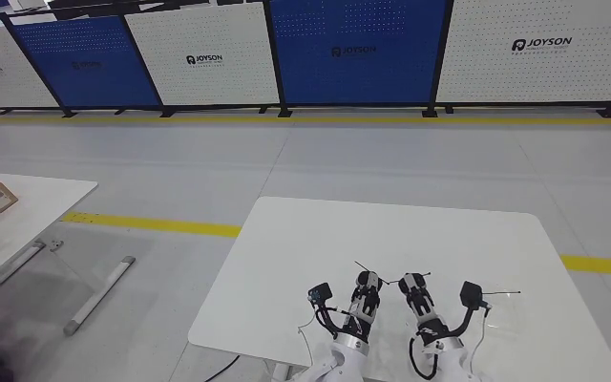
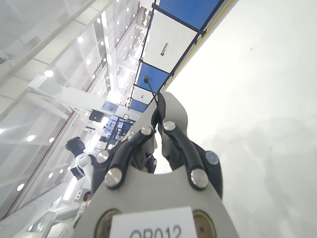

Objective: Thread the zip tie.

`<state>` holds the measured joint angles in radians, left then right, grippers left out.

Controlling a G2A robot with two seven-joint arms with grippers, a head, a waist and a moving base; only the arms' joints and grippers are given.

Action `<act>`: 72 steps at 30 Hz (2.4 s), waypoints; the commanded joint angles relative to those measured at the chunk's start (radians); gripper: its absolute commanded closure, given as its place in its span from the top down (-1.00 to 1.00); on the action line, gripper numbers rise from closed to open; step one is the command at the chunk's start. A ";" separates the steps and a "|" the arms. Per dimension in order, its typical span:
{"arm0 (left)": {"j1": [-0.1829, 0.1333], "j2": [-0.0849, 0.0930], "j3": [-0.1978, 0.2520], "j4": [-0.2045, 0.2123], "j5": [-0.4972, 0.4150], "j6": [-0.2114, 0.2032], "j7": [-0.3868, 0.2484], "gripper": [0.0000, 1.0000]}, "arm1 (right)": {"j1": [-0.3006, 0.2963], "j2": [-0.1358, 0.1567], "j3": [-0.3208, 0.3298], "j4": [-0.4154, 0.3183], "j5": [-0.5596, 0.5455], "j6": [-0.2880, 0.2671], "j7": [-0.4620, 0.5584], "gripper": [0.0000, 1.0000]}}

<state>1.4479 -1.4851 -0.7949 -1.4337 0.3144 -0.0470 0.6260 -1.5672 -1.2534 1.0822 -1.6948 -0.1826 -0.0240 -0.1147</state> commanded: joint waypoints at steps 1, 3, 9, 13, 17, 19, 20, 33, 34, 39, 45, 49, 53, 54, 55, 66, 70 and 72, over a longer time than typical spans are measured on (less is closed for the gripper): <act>0.000 0.000 0.000 0.000 0.000 0.000 0.000 -1.00 | 0.001 -0.002 0.000 -0.001 -0.011 0.010 -0.002 -1.00; 0.000 0.000 0.000 0.000 0.000 0.000 0.000 -1.00 | 0.006 -0.004 -0.003 0.003 -0.014 0.017 -0.003 -1.00; 0.000 0.000 0.000 0.000 0.000 0.000 0.000 -1.00 | 0.017 -0.012 -0.014 0.015 -0.026 0.032 -0.004 -1.00; 0.000 0.000 0.000 0.000 0.000 0.000 0.000 -1.00 | 0.020 -0.016 -0.014 0.020 -0.031 0.037 -0.003 -1.00; 0.000 0.000 0.000 0.000 0.000 0.000 0.000 -1.00 | 0.016 -0.019 -0.009 0.021 -0.034 0.036 -0.002 -1.00; 0.000 0.000 0.000 0.000 0.000 0.000 0.000 -1.00 | 0.014 -0.020 -0.007 0.020 -0.036 0.035 0.000 -1.00; 0.000 0.000 0.000 0.000 0.000 0.000 0.000 -1.00 | 0.013 -0.020 -0.006 0.020 -0.036 0.034 0.001 -1.00; 0.008 -0.011 0.006 -0.005 0.038 0.065 0.051 -1.00 | 0.008 -0.022 -0.002 0.019 -0.030 0.013 0.002 -1.00; 0.009 -0.012 0.009 -0.006 0.040 0.064 0.052 -1.00 | 0.008 -0.022 -0.001 0.021 -0.046 0.021 -0.003 -1.00; 0.012 -0.015 0.013 -0.011 0.032 0.056 0.045 -1.00 | 0.013 -0.027 -0.011 0.035 -0.080 0.024 0.001 -1.00; 0.012 -0.015 0.013 -0.011 0.032 0.056 0.045 -1.00 | 0.013 -0.027 -0.011 0.035 -0.080 0.024 0.001 -1.00; 0.012 -0.015 0.013 -0.011 0.032 0.056 0.045 -1.00 | 0.010 -0.028 -0.001 0.035 -0.059 0.012 -0.003 -1.00; 0.012 -0.015 0.013 -0.011 0.032 0.056 0.045 -1.00 | 0.020 -0.032 0.003 0.044 -0.033 0.011 0.030 -1.00; 0.012 -0.015 0.013 -0.011 0.032 0.056 0.045 -1.00 | 0.023 -0.033 0.003 0.045 -0.031 0.011 0.030 -1.00; 0.012 -0.015 0.013 -0.011 0.032 0.056 0.045 -1.00 | 0.024 -0.033 0.003 0.046 -0.030 0.011 0.031 -1.00; 0.012 -0.015 0.013 -0.011 0.032 0.056 0.045 -1.00 | 0.031 -0.043 0.002 0.051 -0.040 0.018 0.023 -1.00; 0.012 -0.015 0.013 -0.011 0.032 0.056 0.045 -1.00 | 0.032 -0.046 -0.001 0.057 -0.066 0.019 0.000 -1.00; 0.012 -0.015 0.013 -0.011 0.032 0.056 0.045 -1.00 | 0.030 -0.048 -0.006 0.058 -0.091 0.006 -0.024 -1.00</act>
<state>1.4597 -1.4996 -0.7819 -1.4444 0.3468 0.0090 0.6707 -1.5362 -1.3009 1.0789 -1.6368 -0.2597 -0.0085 -0.1249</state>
